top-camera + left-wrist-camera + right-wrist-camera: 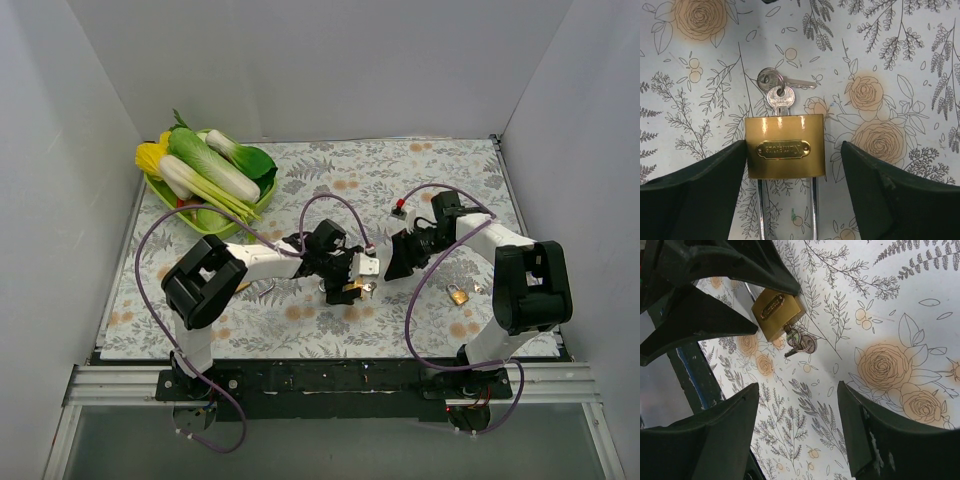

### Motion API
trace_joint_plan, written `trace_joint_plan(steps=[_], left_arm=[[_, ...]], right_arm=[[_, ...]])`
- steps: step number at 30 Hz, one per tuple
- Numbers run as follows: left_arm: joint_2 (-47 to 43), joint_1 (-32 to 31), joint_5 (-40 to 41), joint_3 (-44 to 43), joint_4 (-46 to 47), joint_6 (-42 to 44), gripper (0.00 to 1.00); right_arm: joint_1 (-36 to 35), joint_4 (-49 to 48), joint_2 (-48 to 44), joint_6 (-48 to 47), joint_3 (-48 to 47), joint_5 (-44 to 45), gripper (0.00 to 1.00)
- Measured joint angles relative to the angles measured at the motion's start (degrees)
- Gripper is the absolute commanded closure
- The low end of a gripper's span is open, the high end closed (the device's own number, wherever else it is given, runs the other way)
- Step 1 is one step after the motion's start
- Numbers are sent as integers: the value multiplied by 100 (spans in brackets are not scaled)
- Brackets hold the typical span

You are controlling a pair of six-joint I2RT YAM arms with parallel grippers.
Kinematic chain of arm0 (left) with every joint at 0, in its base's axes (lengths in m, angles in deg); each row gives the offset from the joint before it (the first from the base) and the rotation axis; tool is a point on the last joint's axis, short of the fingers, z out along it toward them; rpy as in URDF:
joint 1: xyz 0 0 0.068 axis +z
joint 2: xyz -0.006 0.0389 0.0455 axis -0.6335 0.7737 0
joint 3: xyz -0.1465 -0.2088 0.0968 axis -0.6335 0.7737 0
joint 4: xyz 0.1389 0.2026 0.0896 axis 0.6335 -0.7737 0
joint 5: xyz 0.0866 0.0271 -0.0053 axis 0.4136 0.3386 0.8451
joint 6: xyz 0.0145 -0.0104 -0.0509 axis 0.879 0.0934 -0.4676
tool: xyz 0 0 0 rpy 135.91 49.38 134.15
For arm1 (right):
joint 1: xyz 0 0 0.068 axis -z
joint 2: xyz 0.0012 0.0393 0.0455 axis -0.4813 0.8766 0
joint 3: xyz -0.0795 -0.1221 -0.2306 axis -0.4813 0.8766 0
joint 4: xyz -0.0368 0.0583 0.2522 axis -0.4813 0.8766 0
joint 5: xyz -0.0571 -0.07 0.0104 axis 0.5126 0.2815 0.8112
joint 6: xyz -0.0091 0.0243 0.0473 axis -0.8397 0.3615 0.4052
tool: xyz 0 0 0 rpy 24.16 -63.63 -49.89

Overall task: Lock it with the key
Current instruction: Pick up the lock from the center of the board, then remove the key from the lock.

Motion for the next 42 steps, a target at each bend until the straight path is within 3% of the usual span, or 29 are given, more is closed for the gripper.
trace_joint_plan(steps=[1,4,8,9,25,38,40,41,42], left_arm=[[13,0,11,-17,-7,-7,48],[59,-13,59,-94,-9,-4,64],[57,-39,72,-101,-9,70,96],[52,-46,72,-101,-11,98,98],[-1196,-352,87,501,-44,962,100],[-1440,-422,44,763,57,1134,100],[-1462,-424,44,841,61,1139,100],[-1469,-424,46,874,83,1141,100],[-1471,-424,48,894,87,1141,100]], right_arm=[[15,0,0,0,0,-11,27],[33,-4,0,0,0,-22,24],[33,-15,0,39,2,-144,22],[31,-31,0,59,7,-201,22],[-363,-28,33,136,90,-1084,34],[-798,92,33,-20,138,-1239,74],[-798,170,46,-81,138,-1261,71],[-796,219,61,-122,138,-1279,58],[-796,273,90,-149,138,-1309,52]])
